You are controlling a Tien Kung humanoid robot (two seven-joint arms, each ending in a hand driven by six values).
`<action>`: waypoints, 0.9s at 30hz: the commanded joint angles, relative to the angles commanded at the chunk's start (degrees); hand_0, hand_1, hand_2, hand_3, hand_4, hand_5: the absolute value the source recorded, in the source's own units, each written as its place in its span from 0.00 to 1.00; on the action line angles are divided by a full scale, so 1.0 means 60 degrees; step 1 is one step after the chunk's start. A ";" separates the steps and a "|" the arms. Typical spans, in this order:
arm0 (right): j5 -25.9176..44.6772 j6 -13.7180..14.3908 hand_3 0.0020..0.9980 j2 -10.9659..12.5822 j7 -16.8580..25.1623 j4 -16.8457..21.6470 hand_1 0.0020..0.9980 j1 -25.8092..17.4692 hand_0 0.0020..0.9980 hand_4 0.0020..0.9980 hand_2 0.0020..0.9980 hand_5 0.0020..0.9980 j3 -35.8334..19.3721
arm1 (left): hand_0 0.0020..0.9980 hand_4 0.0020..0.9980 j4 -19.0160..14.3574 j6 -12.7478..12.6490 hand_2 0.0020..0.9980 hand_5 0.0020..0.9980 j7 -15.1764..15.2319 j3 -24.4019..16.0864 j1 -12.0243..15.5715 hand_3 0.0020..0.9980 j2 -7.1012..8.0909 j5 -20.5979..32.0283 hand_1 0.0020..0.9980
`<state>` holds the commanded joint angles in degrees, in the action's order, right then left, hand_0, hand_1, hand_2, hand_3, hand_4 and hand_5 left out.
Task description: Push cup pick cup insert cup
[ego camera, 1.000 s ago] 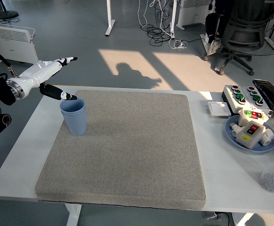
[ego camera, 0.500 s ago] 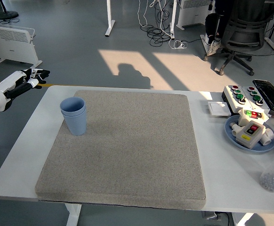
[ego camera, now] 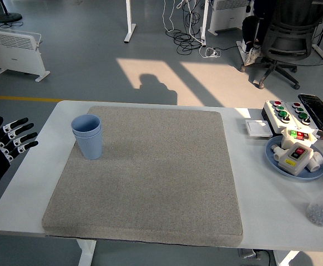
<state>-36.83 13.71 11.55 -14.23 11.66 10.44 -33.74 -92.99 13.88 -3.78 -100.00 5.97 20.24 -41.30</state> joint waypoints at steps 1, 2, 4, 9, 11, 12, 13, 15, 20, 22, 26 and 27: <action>0.0023 0.0002 0.58 0.0014 0.0007 -0.0004 0.64 -0.0017 0.71 0.12 0.64 0.40 0.0018 | 0.80 0.69 -0.0077 -0.0158 0.88 1.00 0.0099 -0.0221 0.0343 0.81 -0.0297 0.0063 0.82; 0.0028 0.0003 0.58 0.0017 0.0008 -0.0006 0.64 -0.0021 0.71 0.12 0.64 0.40 0.0023 | 0.80 0.69 -0.0096 -0.0199 0.88 1.00 0.0124 -0.0287 0.0500 0.81 -0.0415 0.0079 0.82; 0.0011 0.0006 0.58 0.0016 -0.0007 -0.0006 0.64 -0.0046 0.71 0.12 0.64 0.40 -0.0008 | 0.80 0.69 -0.0118 -0.0448 0.88 1.00 0.0326 -0.0416 0.0823 0.81 -0.0678 0.0221 0.82; -0.0066 0.0012 0.58 -0.0009 -0.0052 0.0011 0.64 -0.0111 0.71 0.12 0.64 0.40 -0.0088 | 0.80 0.70 -0.0060 -0.0636 0.86 1.00 0.0678 -0.0517 0.1061 0.80 -0.1055 0.0582 0.81; -0.0124 0.0010 0.58 -0.0012 -0.0083 0.0021 0.64 -0.0134 0.71 0.12 0.64 0.40 -0.0134 | 0.80 0.70 -0.0036 -0.0601 0.86 1.00 0.0668 -0.0501 0.1010 0.80 -0.1115 0.0660 0.81; -0.0220 -0.0001 0.58 -0.0013 -0.0105 0.0026 0.64 -0.0130 0.71 0.12 0.64 0.40 -0.0189 | 0.80 0.70 -0.0015 -0.0613 0.86 1.00 0.0670 -0.0479 0.0970 0.80 -0.1143 0.0692 0.81; -0.0298 -0.0012 0.58 -0.0012 -0.0121 0.0030 0.64 -0.0122 0.71 0.12 0.64 0.41 -0.0230 | 0.81 0.70 -0.0006 -0.0625 0.85 1.00 0.0672 -0.0455 0.0952 0.78 -0.1158 0.0712 0.81; -0.0399 -0.0033 0.58 -0.0009 -0.0137 0.0037 0.64 -0.0111 0.71 0.12 0.64 0.41 -0.0270 | 0.81 0.70 -0.0029 -0.0641 0.85 1.00 0.0682 -0.0386 0.0989 0.78 -0.1153 0.0752 0.81; -0.0475 -0.0066 0.58 -0.0043 -0.0142 0.0049 0.64 -0.0239 0.71 0.12 0.64 0.41 -0.0284 | 0.81 0.69 -0.0155 -0.0682 0.86 1.00 0.0686 -0.0060 0.1293 0.78 -0.1136 0.0755 0.83; -0.0461 -0.0065 0.58 -0.0051 -0.0139 0.0048 0.64 -0.0265 0.71 0.12 0.64 0.41 -0.0282 | 0.81 0.69 -0.0110 -0.0750 0.86 1.00 0.0711 0.0038 0.1309 0.78 -0.1176 0.0780 0.83; -0.0341 -0.0055 0.58 -0.0046 -0.0115 0.0044 0.64 -0.0282 0.71 0.12 0.64 0.41 -0.0216 | 0.82 0.69 -0.0058 -0.0909 0.87 1.00 0.0776 0.0201 0.1236 0.79 -0.1185 0.0757 0.85; -0.0335 -0.0057 0.58 -0.0043 -0.0112 0.0044 0.64 -0.0281 0.71 0.12 0.64 0.41 -0.0210 | 0.82 0.69 -0.0056 -0.0938 0.87 1.00 0.0788 0.0217 0.1222 0.79 -0.1182 0.0741 0.85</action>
<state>-38.84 13.37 11.29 -14.90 11.92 8.75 -35.00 -93.33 8.25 0.95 -98.69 13.30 13.14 -36.85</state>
